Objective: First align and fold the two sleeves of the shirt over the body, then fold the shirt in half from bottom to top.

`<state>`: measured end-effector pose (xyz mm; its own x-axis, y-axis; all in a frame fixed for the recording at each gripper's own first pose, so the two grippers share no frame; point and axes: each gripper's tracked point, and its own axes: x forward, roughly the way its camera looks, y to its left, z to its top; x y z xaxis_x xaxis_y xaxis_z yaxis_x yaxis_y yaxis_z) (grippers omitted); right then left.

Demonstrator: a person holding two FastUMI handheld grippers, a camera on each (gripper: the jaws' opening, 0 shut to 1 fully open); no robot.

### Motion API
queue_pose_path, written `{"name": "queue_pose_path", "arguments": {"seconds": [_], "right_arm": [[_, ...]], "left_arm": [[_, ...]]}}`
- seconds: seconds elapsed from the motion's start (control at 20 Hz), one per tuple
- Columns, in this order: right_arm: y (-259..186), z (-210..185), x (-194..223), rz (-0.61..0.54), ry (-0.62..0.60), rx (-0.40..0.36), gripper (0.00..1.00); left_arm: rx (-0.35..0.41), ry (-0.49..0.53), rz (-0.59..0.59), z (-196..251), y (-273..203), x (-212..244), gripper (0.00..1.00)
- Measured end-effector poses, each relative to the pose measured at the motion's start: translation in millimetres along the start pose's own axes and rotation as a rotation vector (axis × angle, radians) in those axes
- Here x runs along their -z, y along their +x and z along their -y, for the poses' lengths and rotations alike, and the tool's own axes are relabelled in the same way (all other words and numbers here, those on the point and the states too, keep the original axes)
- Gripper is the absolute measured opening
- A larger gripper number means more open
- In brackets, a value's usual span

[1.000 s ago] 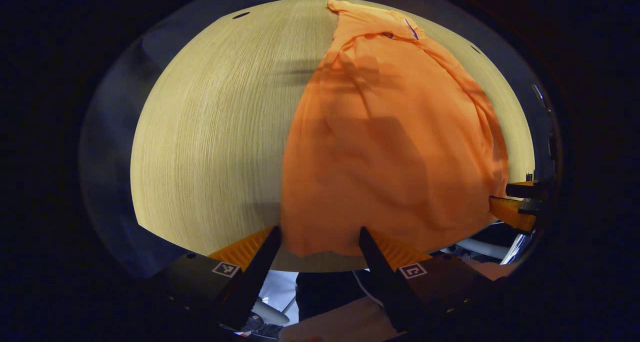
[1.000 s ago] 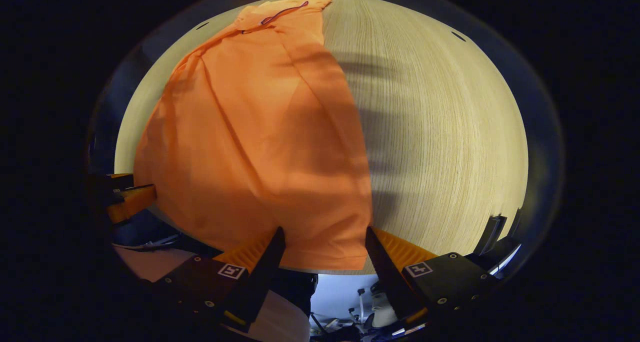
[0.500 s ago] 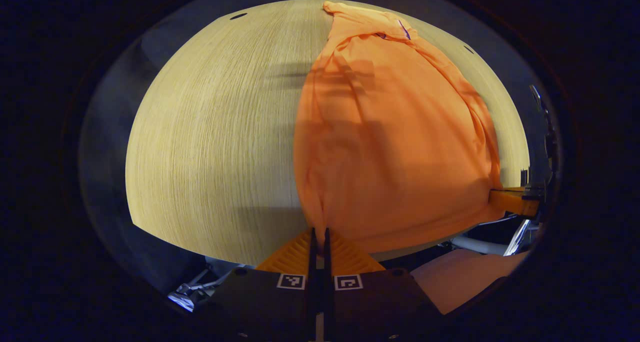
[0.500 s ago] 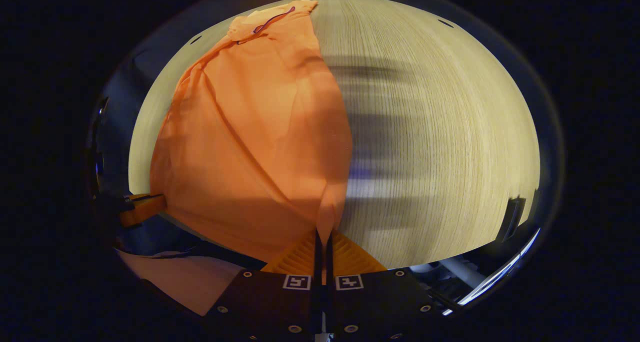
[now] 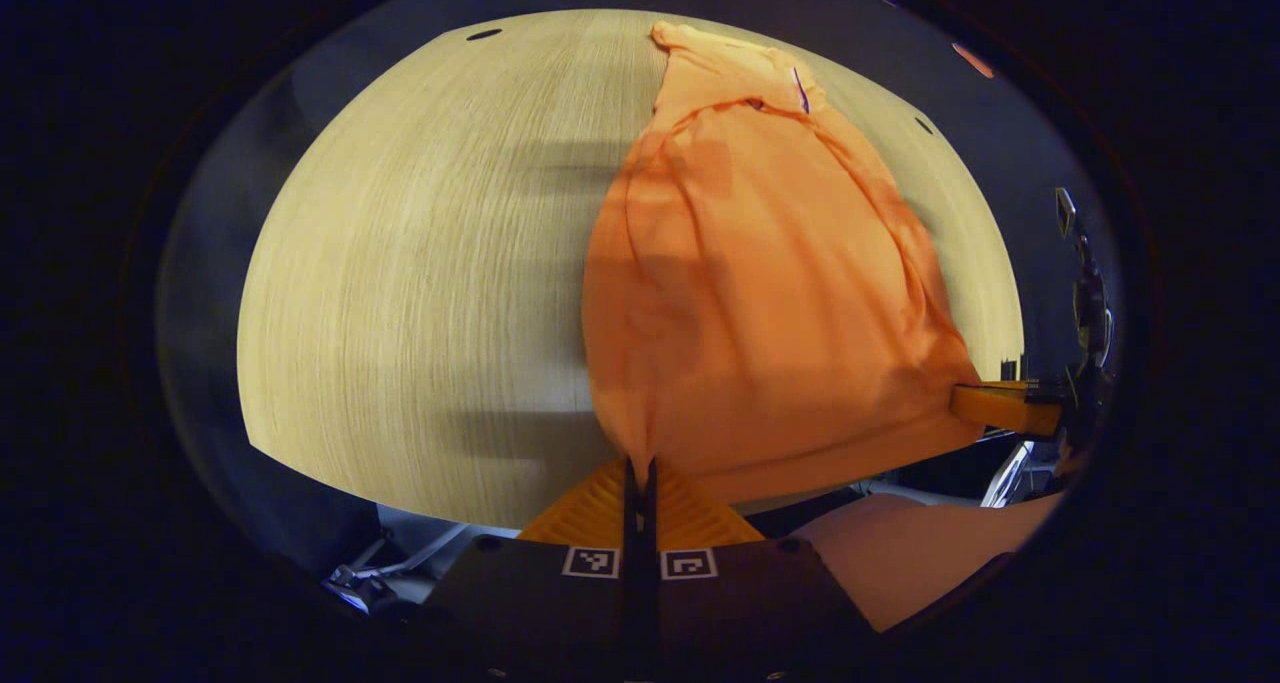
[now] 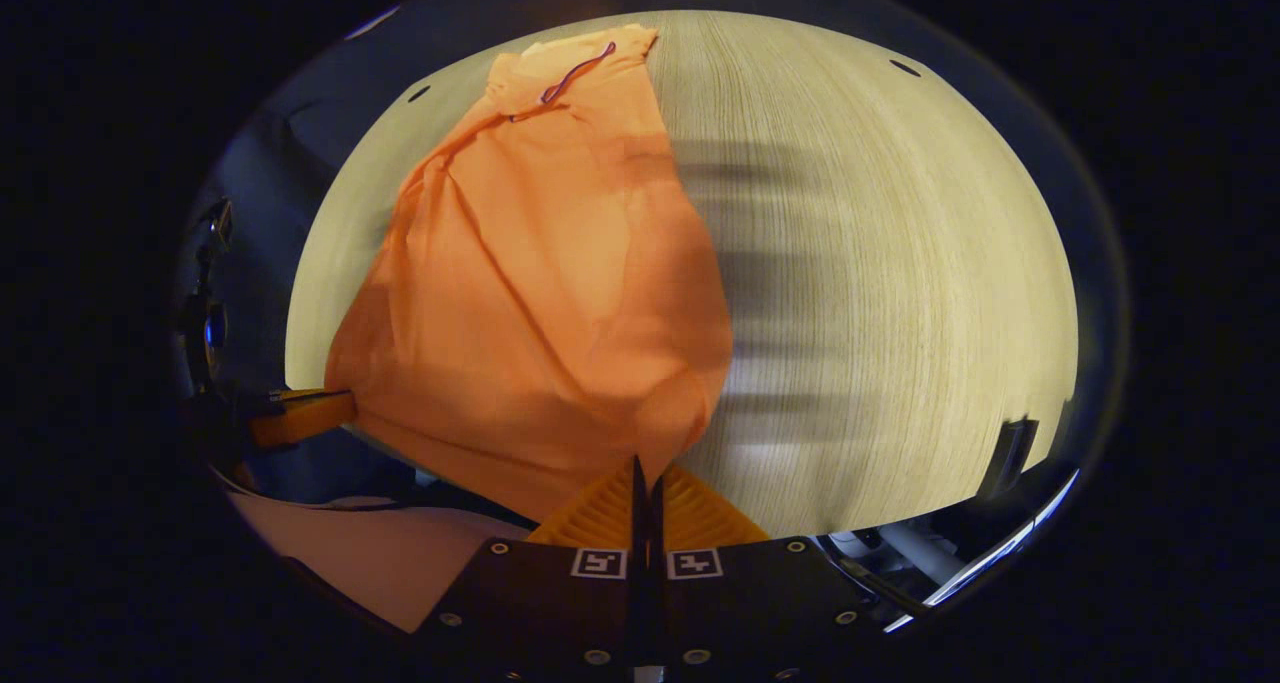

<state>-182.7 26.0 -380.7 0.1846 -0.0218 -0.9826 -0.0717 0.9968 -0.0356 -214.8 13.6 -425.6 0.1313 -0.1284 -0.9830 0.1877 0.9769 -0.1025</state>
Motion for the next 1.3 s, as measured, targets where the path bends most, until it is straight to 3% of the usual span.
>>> {"name": "queue_pose_path", "arguments": {"seconds": [0.6,0.75,1.3], "right_arm": [[-71,-1,-127,0.230,-0.009,-0.074,0.00],[-87,4,-167,0.298,-0.034,-0.058,0.00],[-136,3,-294,0.457,-0.048,-0.071,0.00]], "left_arm": [[0.076,0.037,0.239,20,-69,-122,0.01],[0.089,0.040,0.284,20,-76,-158,0.01],[0.080,0.106,0.568,18,-126,-336,0.01]]}}
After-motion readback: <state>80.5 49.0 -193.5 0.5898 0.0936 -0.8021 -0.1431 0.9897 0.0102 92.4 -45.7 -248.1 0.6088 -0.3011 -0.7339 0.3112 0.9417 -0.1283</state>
